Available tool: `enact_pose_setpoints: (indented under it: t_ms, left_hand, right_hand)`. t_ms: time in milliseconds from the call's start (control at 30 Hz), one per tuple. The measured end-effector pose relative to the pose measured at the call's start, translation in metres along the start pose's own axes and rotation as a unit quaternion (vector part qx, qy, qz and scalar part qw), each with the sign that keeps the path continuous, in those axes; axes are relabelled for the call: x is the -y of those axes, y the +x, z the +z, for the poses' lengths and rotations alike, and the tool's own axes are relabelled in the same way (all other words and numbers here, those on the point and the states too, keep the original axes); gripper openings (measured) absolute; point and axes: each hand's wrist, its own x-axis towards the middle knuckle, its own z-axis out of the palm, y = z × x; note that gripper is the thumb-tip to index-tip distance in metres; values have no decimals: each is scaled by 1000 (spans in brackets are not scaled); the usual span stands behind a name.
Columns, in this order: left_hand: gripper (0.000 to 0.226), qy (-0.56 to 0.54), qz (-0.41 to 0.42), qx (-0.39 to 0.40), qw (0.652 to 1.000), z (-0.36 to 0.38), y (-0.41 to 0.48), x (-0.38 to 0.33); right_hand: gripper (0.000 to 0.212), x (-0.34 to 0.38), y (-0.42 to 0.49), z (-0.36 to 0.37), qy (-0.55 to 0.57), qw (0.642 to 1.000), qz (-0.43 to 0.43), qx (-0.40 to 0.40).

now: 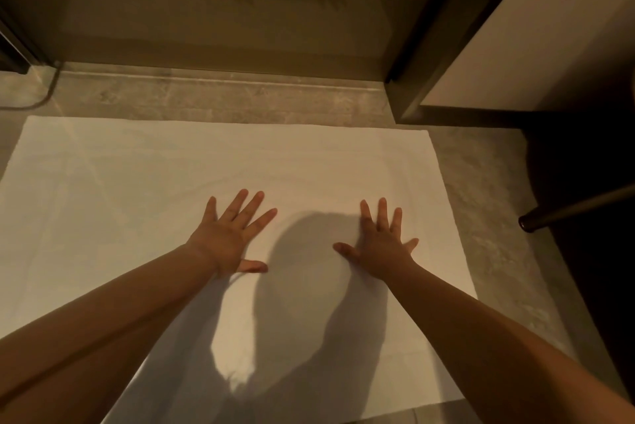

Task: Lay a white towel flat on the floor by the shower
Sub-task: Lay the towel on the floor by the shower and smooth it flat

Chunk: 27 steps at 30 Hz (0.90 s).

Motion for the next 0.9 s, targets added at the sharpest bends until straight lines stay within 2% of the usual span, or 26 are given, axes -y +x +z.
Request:
enact_pose_setpoints:
  t_ms: [567, 733, 900]
  left_hand:
    - [100, -15, -7, -9, 1000, -3, 13, 6]
    - [94, -53, -29, -46, 997, 7, 2, 9]
    - [85, -85, -85, -85, 989, 27, -27, 40]
  right_hand:
    - [104, -1, 18, -7, 2, 1000, -11, -10]
    - [107, 7, 14, -4, 18, 999, -7, -31]
    - [107, 46, 6, 13, -25, 993, -81, -82]
